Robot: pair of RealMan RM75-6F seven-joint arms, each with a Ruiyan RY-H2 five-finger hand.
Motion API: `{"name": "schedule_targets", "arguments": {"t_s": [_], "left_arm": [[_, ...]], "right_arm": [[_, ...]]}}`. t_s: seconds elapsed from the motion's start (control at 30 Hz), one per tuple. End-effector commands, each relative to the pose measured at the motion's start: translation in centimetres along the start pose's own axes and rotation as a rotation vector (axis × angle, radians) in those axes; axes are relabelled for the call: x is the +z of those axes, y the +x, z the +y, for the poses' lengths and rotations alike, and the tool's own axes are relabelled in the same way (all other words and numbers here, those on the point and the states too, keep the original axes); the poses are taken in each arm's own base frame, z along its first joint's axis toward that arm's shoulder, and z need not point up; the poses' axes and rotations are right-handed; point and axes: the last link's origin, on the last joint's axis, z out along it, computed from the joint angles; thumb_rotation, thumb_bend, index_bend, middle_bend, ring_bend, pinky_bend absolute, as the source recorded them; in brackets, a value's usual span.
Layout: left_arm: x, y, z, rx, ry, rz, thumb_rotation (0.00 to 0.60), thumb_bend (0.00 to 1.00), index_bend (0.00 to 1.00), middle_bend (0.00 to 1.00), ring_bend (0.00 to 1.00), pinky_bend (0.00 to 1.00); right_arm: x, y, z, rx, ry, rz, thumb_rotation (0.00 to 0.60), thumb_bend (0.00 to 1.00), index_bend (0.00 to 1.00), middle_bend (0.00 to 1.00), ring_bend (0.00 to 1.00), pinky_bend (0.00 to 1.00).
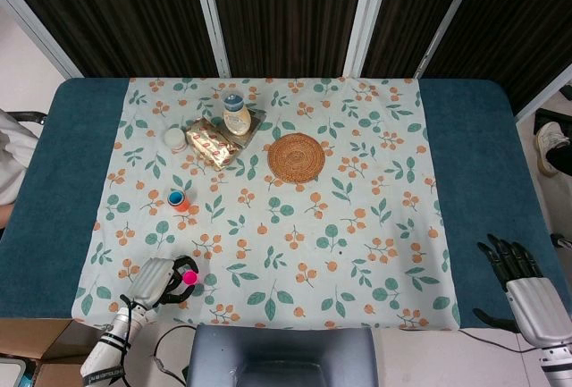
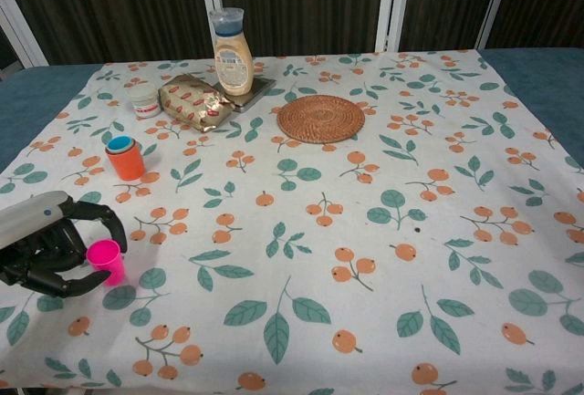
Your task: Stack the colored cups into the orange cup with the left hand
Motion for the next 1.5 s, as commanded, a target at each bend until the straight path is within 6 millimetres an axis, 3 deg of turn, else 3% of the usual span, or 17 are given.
{"name": "schedule_targets", "arguments": {"t_s": [0.03, 0.2, 0.4, 0.5, 0.9, 1.5], "left_arm": [[0.1, 0.6, 0.1, -0.013, -0.002, 0.015, 0.6, 0.39, 0.53, 1.0, 1.0, 1.0], [1.7, 4.3, 0.6, -0.076, -0.012, 0.168, 0.6, 0.38, 0.54, 1.0, 1.0, 1.0], [5.8, 9.4, 0.1, -0.154, 0.037, 0.38, 0.6, 0.38, 0.55, 1.0, 1.0, 1.0], [7.3, 10.3, -0.2, -0.177, 0.065, 0.403, 0.6, 0.38, 0.55, 1.0, 1.0, 1.0], [10.6, 9.1, -0.9, -0.137, 0.129, 0.377, 0.6, 0.39, 0.56, 1.0, 1.0, 1.0], [12.1, 7.8, -1.8, -0.105, 0.17, 0.33, 0.6, 0.38, 0.56, 1.0, 1.0, 1.0]], "right_arm": [[0.0, 0.0, 0.0, 0.001, 0.0, 0.001, 0.6, 0.19, 0.0, 0.0, 0.0, 0.0], [0.0, 0.1, 0.1, 0.003, -0.002, 0.001, 0.6, 0.19, 0.0, 0.0, 0.0, 0.0], [0.1, 0.0, 0.0, 0.0, -0.002, -0.002, 0.6, 0.19, 0.0, 0.0, 0.0, 0.0], [0.1, -0.1, 0.0, -0.002, -0.006, 0.001, 0.6, 0.19, 0.0, 0.0, 0.0, 0.0], [0.4, -0.2, 0.0, -0.008, -0.017, 0.0, 0.6, 0.18, 0.0, 0.0, 0.0, 0.0], [0.5, -0.2, 0.1, -0.01, -0.024, 0.002, 0.6, 0.19, 0.0, 0.0, 0.0, 0.0]]}}
